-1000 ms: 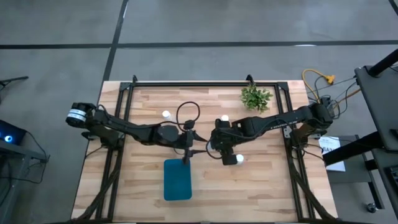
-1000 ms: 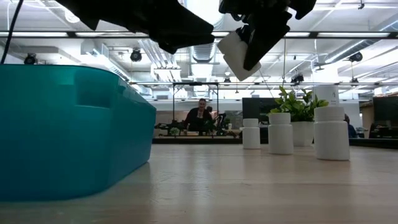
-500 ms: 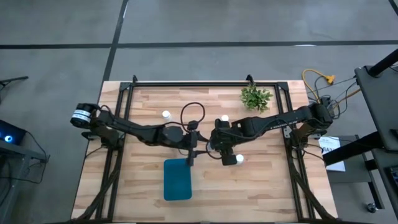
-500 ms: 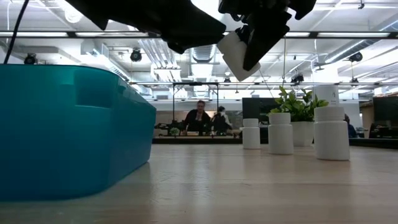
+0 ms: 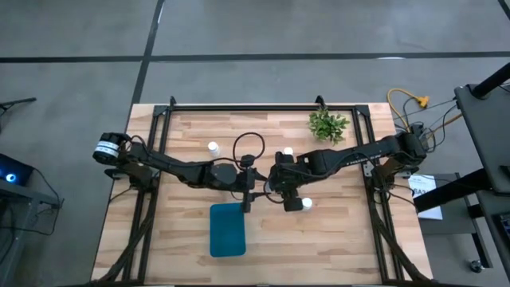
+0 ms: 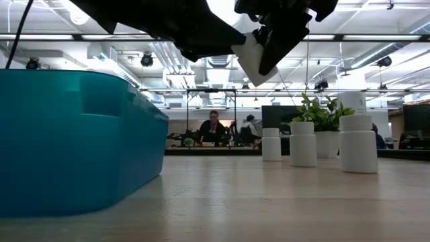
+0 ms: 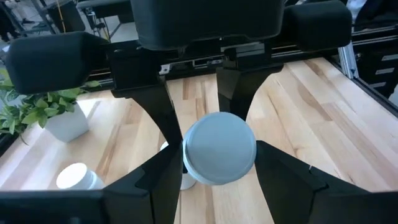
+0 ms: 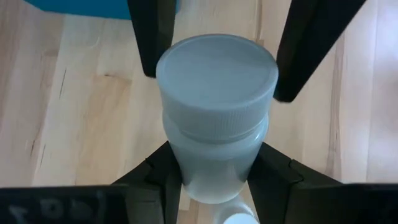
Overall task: Pick and place pill bottles into a basket
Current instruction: Put the white pill bottle into the blue bin
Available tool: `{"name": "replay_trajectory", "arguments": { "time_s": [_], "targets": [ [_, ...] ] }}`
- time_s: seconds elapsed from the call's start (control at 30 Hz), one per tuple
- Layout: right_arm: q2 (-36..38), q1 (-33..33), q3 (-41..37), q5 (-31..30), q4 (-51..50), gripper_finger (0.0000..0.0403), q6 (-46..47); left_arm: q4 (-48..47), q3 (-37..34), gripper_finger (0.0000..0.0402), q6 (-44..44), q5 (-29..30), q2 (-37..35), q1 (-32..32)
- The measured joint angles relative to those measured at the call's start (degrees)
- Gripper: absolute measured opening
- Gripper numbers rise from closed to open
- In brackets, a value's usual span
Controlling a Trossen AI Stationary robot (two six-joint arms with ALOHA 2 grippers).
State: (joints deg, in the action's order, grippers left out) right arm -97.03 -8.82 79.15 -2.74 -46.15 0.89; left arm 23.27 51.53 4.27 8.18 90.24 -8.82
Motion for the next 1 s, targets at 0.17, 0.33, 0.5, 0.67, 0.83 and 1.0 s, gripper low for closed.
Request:
{"name": "replay_trajectory", "arguments": {
  "time_s": [0.17, 0.33, 0.5, 0.67, 0.83, 1.0],
  "targets": [
    [-1.03, 0.02, 0.14, 0.04, 0.65, 0.0132, -0.35, -0.23, -0.13, 0.018, -0.92, 0.11, 0.0, 0.0],
    [-2.11, 0.02, 0.25, 0.22, 1.62, 0.0132, -1.15, 0.11, 0.14, 0.018, -0.96, 0.12, 0.52, 0.0],
    [-2.25, 0.04, 0.45, 0.03, 1.97, 0.0132, -1.52, 0.06, -0.05, 0.018, -1.01, 0.14, 0.52, 0.07],
    [-2.34, 0.04, 2.07, 0.02, 1.56, 0.0132, -1.95, -0.08, -0.02, 0.018, -1.02, 0.27, 0.48, 0.07],
    [-2.38, 0.02, 3.43, 0.19, 0.92, 0.0131, -2.46, 0.26, -0.17, 0.0181, -0.99, 0.35, 0.37, 0.07],
    [-2.38, 0.02, 3.53, 0.19, 0.84, 0.013, -2.48, 0.04, -0.08, 0.0181, -0.96, 0.35, 0.37, 0.07]
  ]
}}
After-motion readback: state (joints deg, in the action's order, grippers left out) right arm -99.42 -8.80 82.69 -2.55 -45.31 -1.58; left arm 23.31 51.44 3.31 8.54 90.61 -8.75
